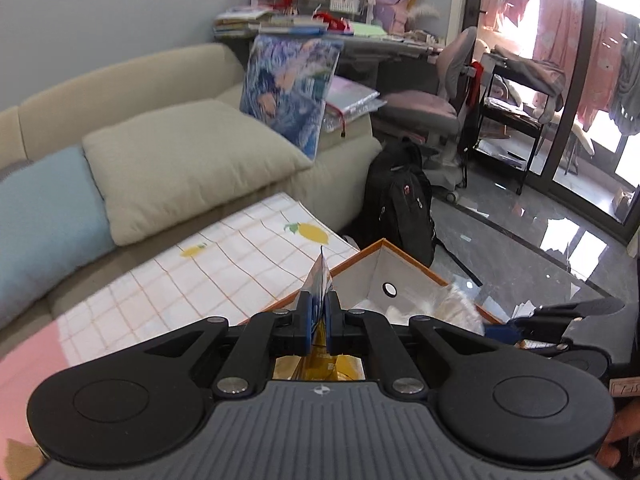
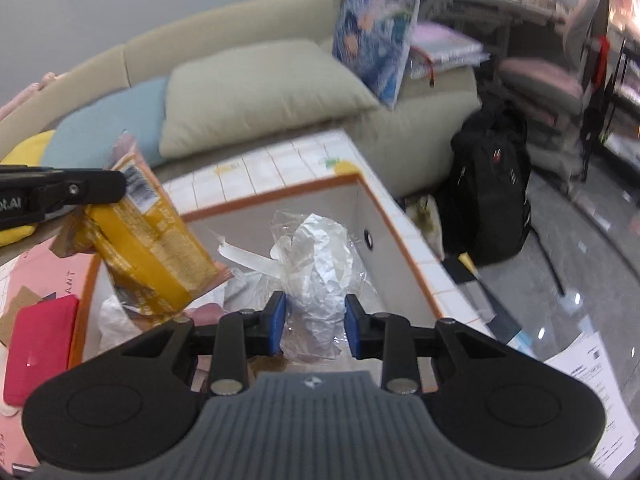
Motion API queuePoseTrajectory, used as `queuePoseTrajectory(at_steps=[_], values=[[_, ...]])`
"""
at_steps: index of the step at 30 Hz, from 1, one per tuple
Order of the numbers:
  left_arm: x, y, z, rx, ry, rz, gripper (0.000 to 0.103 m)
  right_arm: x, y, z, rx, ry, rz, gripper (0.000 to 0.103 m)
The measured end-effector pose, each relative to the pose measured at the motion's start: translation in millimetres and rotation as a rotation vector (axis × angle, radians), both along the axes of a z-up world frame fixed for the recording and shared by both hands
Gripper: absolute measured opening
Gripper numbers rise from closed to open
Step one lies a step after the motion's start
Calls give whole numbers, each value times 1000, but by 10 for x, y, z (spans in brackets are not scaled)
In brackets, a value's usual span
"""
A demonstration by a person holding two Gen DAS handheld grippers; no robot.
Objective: Organize soft objects
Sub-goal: 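Carry the bundle and snack bag into the orange-rimmed box and release both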
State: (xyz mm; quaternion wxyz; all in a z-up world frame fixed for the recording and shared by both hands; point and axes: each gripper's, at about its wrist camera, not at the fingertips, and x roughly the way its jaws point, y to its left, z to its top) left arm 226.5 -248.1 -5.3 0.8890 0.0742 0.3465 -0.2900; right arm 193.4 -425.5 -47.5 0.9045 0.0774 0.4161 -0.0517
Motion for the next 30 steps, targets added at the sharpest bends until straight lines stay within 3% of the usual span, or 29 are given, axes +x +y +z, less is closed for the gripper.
queuePoseTrajectory(at_steps=[5, 11, 14, 21, 24, 27, 30], values=[[264, -9, -186, -86, 137, 84, 6, 267, -84, -149, 43, 45, -42, 31], [527, 91, -453, -268, 304, 239, 6, 454, -118, -225, 48, 70, -68, 31], [571, 161, -590, -306, 360, 301, 6, 497, -110, -270, 49, 80, -77, 31], [616, 189, -736, -186, 394, 322, 7, 601, -72, -415, 31, 131, -65, 34], [613, 157, -739, -91, 366, 308, 11, 633, -79, -439, 28, 142, -66, 35], [622, 148, -772, -2, 355, 308, 18, 682, -93, -453, 34, 141, -56, 36], [635, 245, -763, -11, 378, 329, 34, 735, -97, -451, 46, 136, -42, 42]])
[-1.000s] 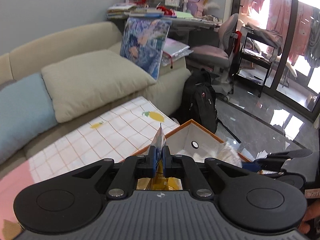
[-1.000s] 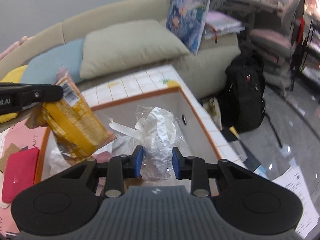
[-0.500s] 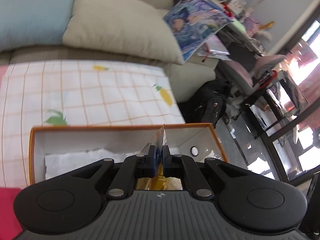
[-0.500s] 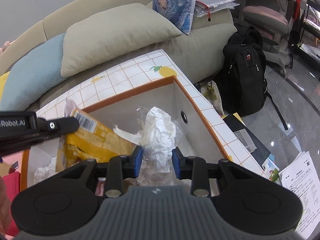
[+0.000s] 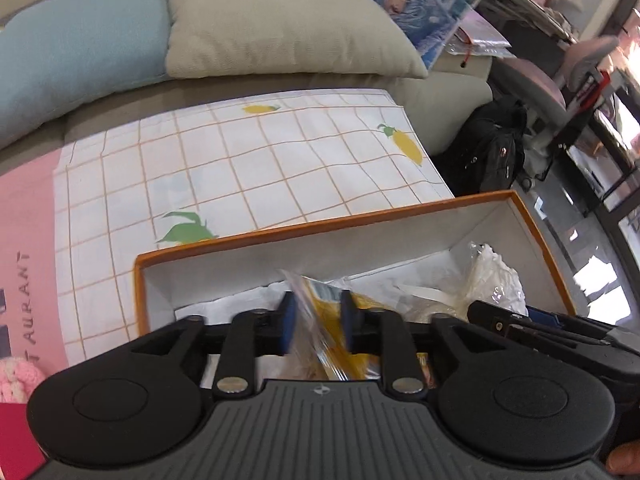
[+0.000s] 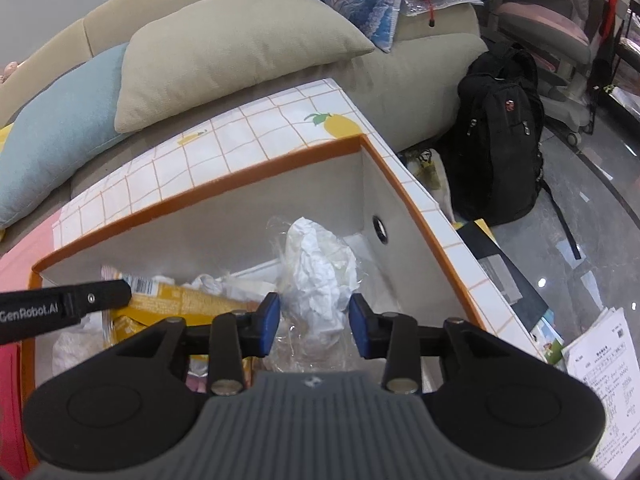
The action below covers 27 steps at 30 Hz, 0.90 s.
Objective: Organize soft objects
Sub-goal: 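Carry the bundle and snack bag into the orange-rimmed box and release both, then move both open tools back over the remaining items on the mat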
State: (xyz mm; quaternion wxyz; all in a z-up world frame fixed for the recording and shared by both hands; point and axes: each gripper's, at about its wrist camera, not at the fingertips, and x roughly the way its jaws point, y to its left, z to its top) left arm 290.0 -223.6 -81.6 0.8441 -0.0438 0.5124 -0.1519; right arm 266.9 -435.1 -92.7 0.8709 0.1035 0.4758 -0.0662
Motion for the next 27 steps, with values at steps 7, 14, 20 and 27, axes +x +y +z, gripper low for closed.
queuePoseTrajectory(at_steps=[7, 14, 20, 27], values=[[-123, 88, 228, 20, -83, -42, 50, 5, 59, 51, -5, -23, 23, 50], [-274, 106, 453, 22, -139, -87, 51, -49, 144, 217, -18, -56, 53, 55], [-495, 157, 660, 38, -207, -145, 51, -179, 270, 406, -22, -80, 75, 57], [-824, 395, 865, 34, -279, -175, 54, -428, 528, 639, -21, -102, 89, 59]])
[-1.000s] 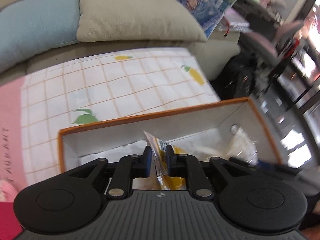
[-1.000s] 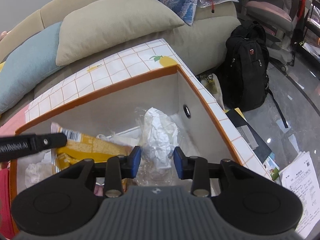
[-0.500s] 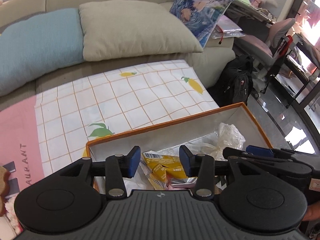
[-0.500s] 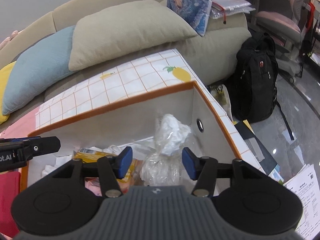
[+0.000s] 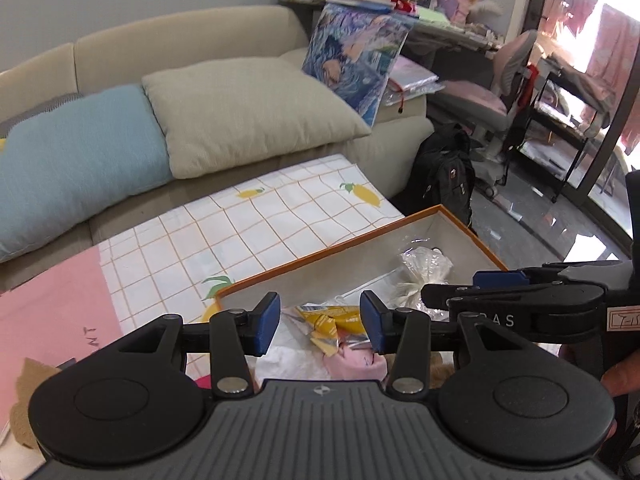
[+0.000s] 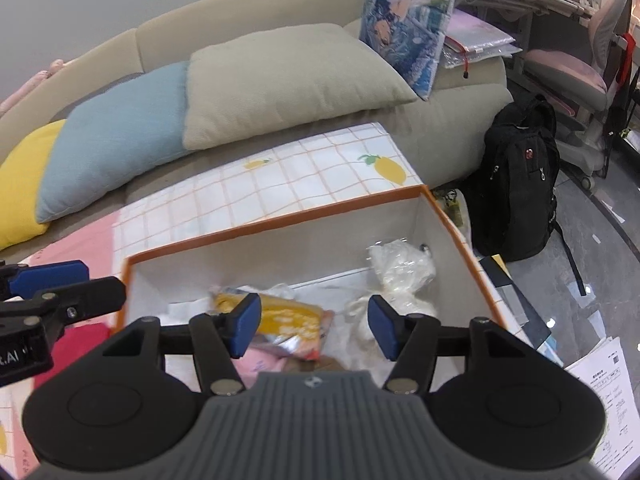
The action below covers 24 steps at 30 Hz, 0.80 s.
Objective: Organize soft objects
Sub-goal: 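Move both open tools back over the remaining items on the mat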
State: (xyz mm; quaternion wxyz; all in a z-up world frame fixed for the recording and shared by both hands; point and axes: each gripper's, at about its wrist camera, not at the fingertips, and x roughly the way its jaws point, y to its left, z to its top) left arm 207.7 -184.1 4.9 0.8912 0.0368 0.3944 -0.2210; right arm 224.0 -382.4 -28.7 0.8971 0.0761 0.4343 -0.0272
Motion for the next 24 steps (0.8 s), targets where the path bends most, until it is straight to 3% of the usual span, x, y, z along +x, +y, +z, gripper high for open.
queuePoseTrajectory(at_steps=[7, 14, 20, 24], values=[[-382, 426, 146, -54, -19, 42, 54, -418, 452, 193, 1, -67, 36, 63], [-810, 947, 177, -66, -39, 122, 54, -830, 986, 170, 49, -90, 79, 63], [-1111, 1459, 25, -58, -2, 247, 54, -1068, 1406, 58, 74, -77, 177, 62], [-1297, 1773, -163, -43, 44, 333, 54, -1214, 1737, -15, 25, -91, 304, 59]])
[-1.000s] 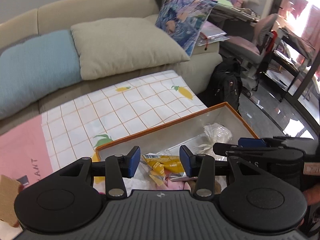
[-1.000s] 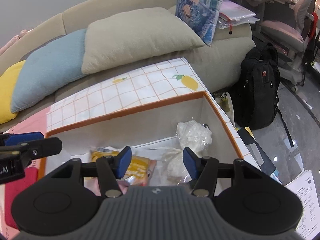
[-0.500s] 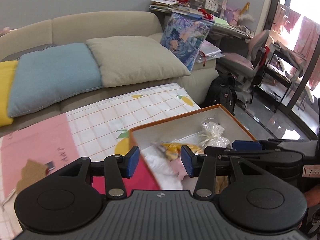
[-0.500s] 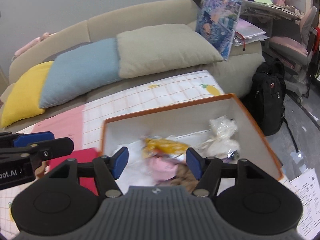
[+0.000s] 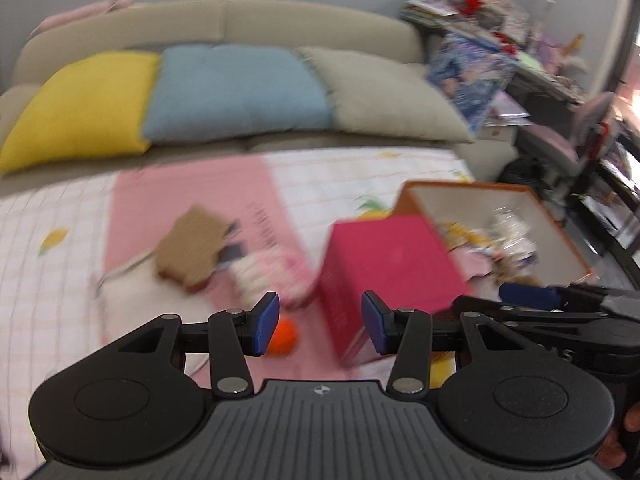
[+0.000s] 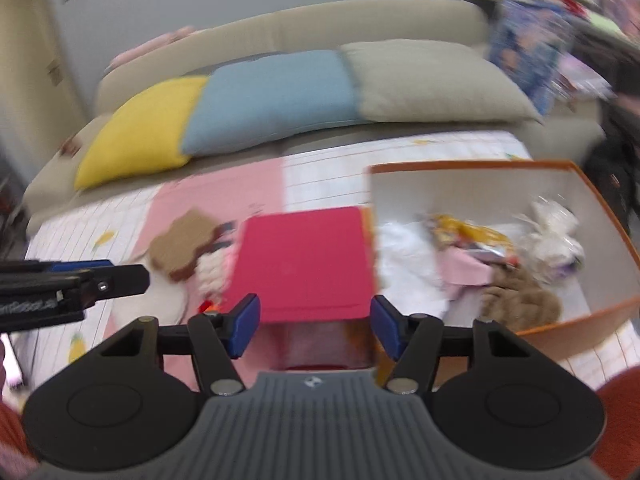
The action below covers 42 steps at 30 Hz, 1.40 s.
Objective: Organize soft objects
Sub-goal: 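Move both open tools back over the remaining items on the mat, then grasp the orange knit fruit with the right tool while the left tool grasps the white mitt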
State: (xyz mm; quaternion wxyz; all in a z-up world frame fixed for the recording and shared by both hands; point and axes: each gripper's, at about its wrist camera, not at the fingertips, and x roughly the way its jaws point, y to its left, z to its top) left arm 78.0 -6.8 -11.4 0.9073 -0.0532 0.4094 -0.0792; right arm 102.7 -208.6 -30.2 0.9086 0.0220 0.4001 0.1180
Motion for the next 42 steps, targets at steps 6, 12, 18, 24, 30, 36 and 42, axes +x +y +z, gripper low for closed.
queuePoseTrajectory(at_steps=[6, 12, 18, 24, 30, 36, 42], values=[[-222, 366, -228, 0, 66, 85, 54, -124, 482, -105, -83, -23, 203, 57], [-315, 691, -367, 23, 91, 150, 54, -144, 970, -242, -179, -68, 400, 57], [-180, 1030, -545, 10, 103, 246, 60, 1, 1407, -518, -282, -48, 492, 55], [125, 1246, -830, 56, 154, 259, 64, 258, 1711, -863, -407, -33, 530, 52], [314, 1344, -1047, 65, 151, 253, 66, 473, 1890, -1153, -534, -3, 532, 49], [453, 1418, -1189, 87, 109, 251, 78, 598, 1910, -1366, -581, 77, 491, 45], [610, 1503, -1332, 115, 107, 245, 79, 661, 1879, -1237, -440, 86, 505, 39]])
